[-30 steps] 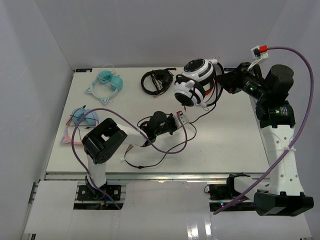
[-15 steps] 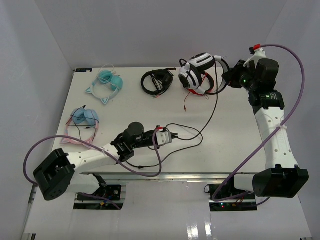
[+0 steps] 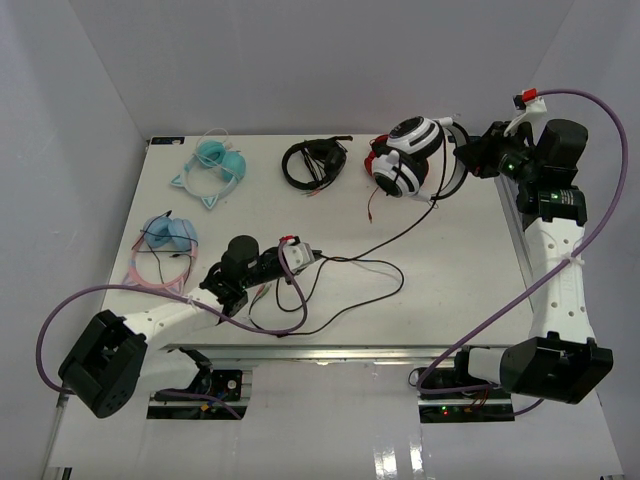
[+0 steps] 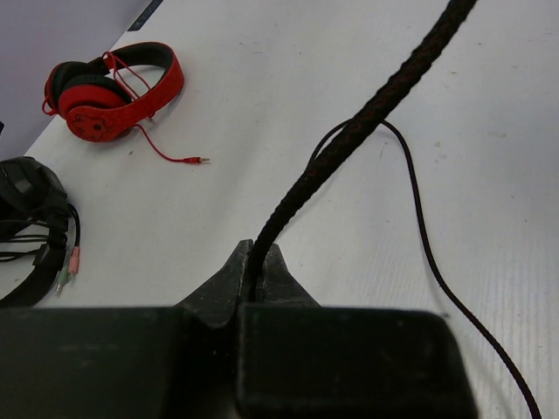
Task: Wrap the headphones
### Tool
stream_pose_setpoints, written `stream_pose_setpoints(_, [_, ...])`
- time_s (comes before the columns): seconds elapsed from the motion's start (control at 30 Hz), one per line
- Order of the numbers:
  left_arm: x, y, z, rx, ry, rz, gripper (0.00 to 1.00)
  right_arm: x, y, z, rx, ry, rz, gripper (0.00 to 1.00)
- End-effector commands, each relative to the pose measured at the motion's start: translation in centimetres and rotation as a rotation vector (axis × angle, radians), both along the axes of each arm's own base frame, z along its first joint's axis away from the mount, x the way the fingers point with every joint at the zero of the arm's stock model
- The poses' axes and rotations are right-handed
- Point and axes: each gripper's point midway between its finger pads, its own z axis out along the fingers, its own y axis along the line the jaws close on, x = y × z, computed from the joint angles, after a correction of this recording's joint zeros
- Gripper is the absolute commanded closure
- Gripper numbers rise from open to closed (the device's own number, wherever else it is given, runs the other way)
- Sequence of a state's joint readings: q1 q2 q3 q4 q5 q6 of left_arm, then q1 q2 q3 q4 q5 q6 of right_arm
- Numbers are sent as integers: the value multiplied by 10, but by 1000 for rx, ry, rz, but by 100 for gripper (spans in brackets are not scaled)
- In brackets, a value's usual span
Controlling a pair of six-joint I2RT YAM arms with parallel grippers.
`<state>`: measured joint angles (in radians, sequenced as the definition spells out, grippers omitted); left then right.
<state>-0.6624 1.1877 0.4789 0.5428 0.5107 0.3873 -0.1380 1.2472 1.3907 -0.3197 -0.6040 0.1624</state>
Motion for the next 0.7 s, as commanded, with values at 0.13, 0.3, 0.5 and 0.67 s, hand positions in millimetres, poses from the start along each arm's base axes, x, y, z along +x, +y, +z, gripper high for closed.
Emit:
stream_pose_setpoints(0.13, [-13,1,14,-42,-23,-67,100,-6,0,20,10,-96,72,92])
stream_pose_setpoints(0.3, [-10,8,18,-45,-36,-52,100,-1,-10,10,15,-73,65,92])
stream_pose_setpoints(0.5, [8,17,13,-17,-29,-4,100,-21,5,12,27,-100,234,92])
stream_pose_setpoints(0.67, [38,26,0,9,10,46,100,-63,32,24,8,-190,484,92])
